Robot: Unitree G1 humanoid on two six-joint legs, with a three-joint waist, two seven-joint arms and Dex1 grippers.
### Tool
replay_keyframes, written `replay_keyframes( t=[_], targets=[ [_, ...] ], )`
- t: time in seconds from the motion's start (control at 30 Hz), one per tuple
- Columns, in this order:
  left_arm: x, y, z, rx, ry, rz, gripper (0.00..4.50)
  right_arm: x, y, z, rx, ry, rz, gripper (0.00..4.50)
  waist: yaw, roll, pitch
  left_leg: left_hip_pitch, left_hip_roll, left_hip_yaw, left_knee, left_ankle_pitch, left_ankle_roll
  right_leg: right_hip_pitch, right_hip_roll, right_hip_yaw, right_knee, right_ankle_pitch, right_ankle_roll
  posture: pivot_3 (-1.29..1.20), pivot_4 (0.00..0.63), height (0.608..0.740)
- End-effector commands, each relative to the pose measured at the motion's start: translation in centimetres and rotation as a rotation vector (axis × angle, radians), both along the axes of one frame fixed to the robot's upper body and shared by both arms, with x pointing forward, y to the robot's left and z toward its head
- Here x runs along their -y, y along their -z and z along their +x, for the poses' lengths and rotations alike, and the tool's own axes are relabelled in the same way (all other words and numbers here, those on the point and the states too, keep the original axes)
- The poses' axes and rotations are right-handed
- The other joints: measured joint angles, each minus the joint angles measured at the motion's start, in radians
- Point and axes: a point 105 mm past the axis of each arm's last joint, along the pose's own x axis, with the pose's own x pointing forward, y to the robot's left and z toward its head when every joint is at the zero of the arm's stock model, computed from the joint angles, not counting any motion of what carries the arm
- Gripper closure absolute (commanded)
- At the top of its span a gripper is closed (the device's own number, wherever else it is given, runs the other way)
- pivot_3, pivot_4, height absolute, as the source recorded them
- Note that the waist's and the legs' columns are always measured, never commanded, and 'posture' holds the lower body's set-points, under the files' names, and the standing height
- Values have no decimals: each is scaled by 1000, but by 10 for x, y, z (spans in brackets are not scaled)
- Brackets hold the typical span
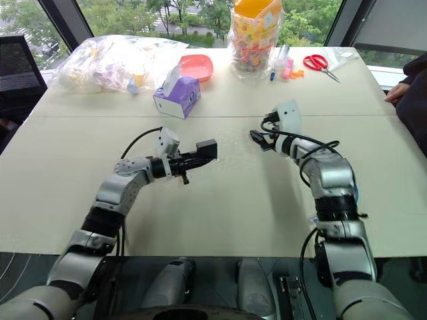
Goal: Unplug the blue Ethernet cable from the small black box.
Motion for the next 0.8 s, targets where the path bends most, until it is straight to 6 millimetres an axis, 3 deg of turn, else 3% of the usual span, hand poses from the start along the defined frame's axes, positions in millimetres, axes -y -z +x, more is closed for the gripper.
replay_keyframes(
  t=[0.03,0.27,0.43,0.57,0.8],
  targets=[
    [8,5,7,117,-38,21,4001,6,-23,-30,60,-21,66,58,-1,0,0,0,0,0,0,0,0,1,0,0,-1,0,0,0,150,740],
    [-2,28,14,152,-116,48,4001,13,-10,-64,3,14,78,58,-10,0,0,3,1,1,0,1,2,2,1,0,1,0,1,0,150,740],
    [-25,31,14,123,-177,22,1664,15,-10,-80,-10,11,90,0,-11,0,0,8,1,1,0,2,4,9,1,0,1,0,1,0,150,740],
    [-44,20,12,95,-220,-36,199,7,-7,-95,-46,-70,84,0,-12,0,0,17,1,1,-2,2,4,16,1,0,-1,0,1,0,150,740],
    [-76,-1,-21,-21,-217,-75,94,-1,10,-130,-151,-214,41,0,-7,0,0,17,1,0,-3,1,4,20,1,0,-6,0,1,0,150,740]
  ],
)
